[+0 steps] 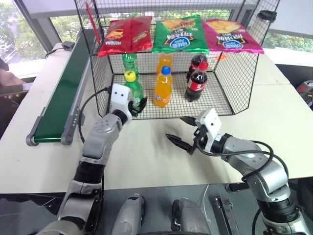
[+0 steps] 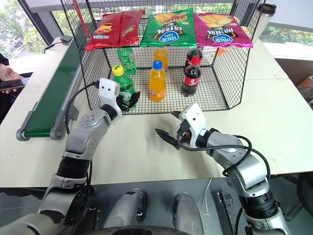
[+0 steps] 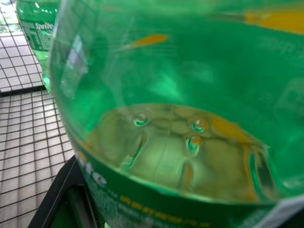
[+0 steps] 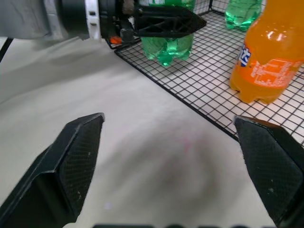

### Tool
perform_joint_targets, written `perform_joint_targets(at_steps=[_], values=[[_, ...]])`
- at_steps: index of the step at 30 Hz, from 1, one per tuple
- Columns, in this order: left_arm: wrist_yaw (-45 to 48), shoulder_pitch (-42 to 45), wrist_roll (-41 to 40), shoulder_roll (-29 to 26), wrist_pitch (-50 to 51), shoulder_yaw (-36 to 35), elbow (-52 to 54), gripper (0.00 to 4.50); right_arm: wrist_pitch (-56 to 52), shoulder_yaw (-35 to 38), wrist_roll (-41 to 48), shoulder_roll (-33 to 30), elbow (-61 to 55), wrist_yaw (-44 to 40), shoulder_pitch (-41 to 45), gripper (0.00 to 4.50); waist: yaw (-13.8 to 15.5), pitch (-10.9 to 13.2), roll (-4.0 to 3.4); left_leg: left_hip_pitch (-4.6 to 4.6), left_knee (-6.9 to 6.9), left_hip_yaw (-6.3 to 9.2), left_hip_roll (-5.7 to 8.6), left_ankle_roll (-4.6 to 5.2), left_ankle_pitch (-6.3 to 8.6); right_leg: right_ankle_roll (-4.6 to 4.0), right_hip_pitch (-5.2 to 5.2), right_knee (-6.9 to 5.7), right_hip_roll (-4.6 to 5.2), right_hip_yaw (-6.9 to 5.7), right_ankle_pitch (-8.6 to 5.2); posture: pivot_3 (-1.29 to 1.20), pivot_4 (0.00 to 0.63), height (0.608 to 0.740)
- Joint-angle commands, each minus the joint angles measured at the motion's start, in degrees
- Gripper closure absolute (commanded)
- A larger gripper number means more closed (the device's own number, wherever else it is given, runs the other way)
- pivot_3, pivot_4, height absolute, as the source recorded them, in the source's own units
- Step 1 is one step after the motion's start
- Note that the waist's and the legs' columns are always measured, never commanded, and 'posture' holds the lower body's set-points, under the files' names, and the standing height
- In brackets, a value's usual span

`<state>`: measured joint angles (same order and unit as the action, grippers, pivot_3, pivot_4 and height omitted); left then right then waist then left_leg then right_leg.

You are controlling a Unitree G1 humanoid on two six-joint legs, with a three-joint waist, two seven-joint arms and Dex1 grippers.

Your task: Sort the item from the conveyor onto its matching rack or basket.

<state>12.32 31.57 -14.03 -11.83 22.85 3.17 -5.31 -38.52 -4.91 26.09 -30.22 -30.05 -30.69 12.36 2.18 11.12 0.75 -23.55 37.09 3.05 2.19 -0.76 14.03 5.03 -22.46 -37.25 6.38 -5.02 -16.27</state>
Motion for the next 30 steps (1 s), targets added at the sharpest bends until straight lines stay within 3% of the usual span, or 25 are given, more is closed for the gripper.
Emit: perform_joint_targets(at_steps=[1, 13, 15, 17, 30], values=[[-0.7, 3.6, 1.8, 1.5, -5.0, -1.4, -2.4, 1.70, 0.6, 1.0, -0.8, 0.2, -1.8, 1.0, 0.6, 0.00, 0.0, 0.0, 0.00, 0.00, 0.00, 0.00, 0.00, 0.00, 0.00, 0.01, 0.00, -0.01, 0.00, 0.00, 0.00, 0.00, 0.150, 0.739], [-4.6, 8.5, 4.5, 5.0, -10.2, -4.3, -13.5, 1.70, 0.8, 0.9, -1.8, 0.6, -1.6, 1.6, 0.3, 0.00, 0.0, 0.0, 0.01, 0.00, 0.02, -0.01, 0.01, 0.00, 0.00, 0.07, 0.00, -0.03, 0.00, -0.01, 0.04, 0.00, 0.150, 0.739], [-5.0, 8.4, 4.5, 5.2, -10.3, -4.6, -13.6, 0.66, 0.9, 1.0, -1.8, 0.6, -1.5, 1.5, 0.2, 0.00, 0.0, 0.0, 0.01, 0.00, 0.02, -0.01, 0.01, 0.00, 0.00, 0.08, 0.00, -0.03, 0.00, -0.01, 0.05, 0.00, 0.150, 0.739], [-4.8, 8.3, 4.5, 5.3, -10.3, -4.7, -13.4, 0.05, 1.0, 1.0, -2.0, 0.6, -1.4, 1.3, 0.1, 0.00, 0.0, 0.0, 0.01, 0.00, 0.03, -0.01, 0.01, 0.00, 0.00, 0.08, 0.01, -0.04, 0.00, 0.00, 0.05, 0.00, 0.150, 0.739], [-1.2, 3.8, 3.7, 2.5, -3.1, -4.6, -1.1, 0.05, 1.4, 0.6, -2.3, 0.9, -1.1, 0.6, -0.2, 0.00, -0.1, 0.0, 0.00, 0.03, 0.08, 0.00, 0.01, -0.01, -0.01, 0.08, 0.03, -0.10, 0.00, 0.00, 0.06, 0.00, 0.150, 0.739]])
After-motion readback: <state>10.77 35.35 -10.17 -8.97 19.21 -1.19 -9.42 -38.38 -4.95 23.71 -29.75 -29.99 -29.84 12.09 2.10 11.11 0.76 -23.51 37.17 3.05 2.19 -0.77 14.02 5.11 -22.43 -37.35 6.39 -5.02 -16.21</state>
